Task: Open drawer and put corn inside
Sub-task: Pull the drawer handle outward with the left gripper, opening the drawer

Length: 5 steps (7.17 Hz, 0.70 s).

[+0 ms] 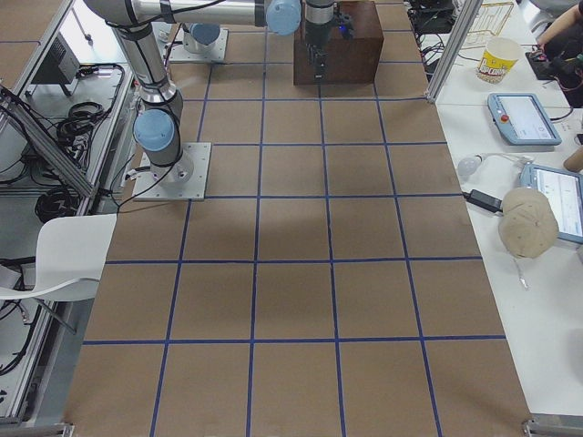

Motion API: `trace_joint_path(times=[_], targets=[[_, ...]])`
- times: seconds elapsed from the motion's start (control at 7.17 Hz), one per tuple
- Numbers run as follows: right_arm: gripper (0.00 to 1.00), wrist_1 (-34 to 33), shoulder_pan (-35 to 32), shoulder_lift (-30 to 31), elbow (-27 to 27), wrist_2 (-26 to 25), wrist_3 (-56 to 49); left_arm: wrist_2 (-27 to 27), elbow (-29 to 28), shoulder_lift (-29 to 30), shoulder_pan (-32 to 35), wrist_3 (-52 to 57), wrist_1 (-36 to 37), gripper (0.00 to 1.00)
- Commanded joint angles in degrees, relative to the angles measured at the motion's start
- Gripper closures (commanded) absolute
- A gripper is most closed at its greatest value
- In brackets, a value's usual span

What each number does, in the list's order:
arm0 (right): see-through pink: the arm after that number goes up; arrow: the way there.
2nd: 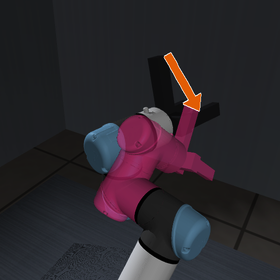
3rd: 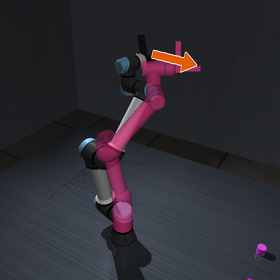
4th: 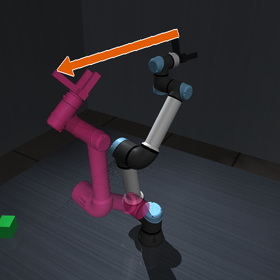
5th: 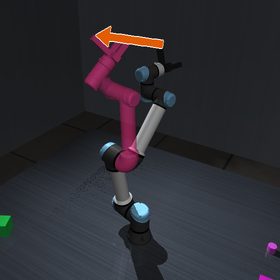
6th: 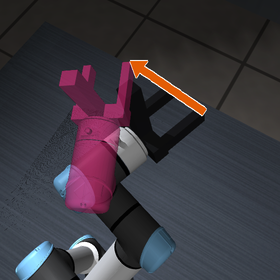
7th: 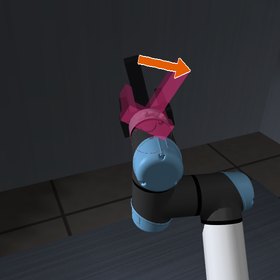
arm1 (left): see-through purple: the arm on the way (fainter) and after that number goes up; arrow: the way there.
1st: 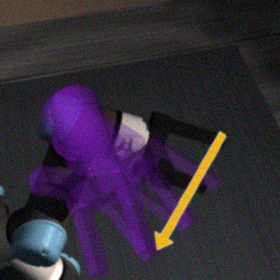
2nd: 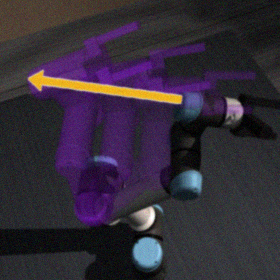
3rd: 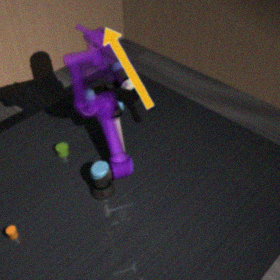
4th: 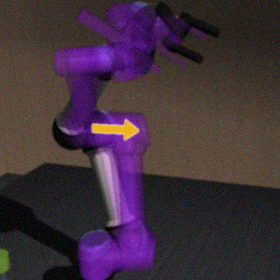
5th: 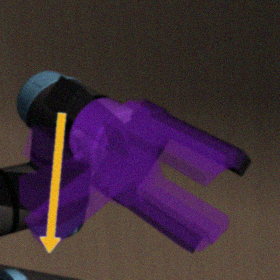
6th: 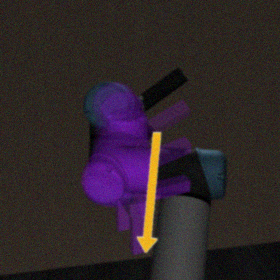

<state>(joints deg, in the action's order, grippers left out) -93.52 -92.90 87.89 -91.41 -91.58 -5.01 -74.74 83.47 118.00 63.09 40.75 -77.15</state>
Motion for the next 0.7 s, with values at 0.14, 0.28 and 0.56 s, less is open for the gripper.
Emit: trace_joint_path(times=[0.14,0.28,0.56], targets=[[0.0,0.0,0.0,0.0,0.0,0.0,0.0,-1.11,-0.06,0.04,-0.34,2.22,0.51,0.0],[0.0,-0.09,0.0,0.0,0.0,0.0,0.0,-1.37,-0.15,0.3,-0.86,2.84,0.51,0.0],[0.0,0.0,0.0,0.0,0.0,0.0,0.0,-1.37,-0.15,0.83,-2.27,4.77,0.51,0.0]])
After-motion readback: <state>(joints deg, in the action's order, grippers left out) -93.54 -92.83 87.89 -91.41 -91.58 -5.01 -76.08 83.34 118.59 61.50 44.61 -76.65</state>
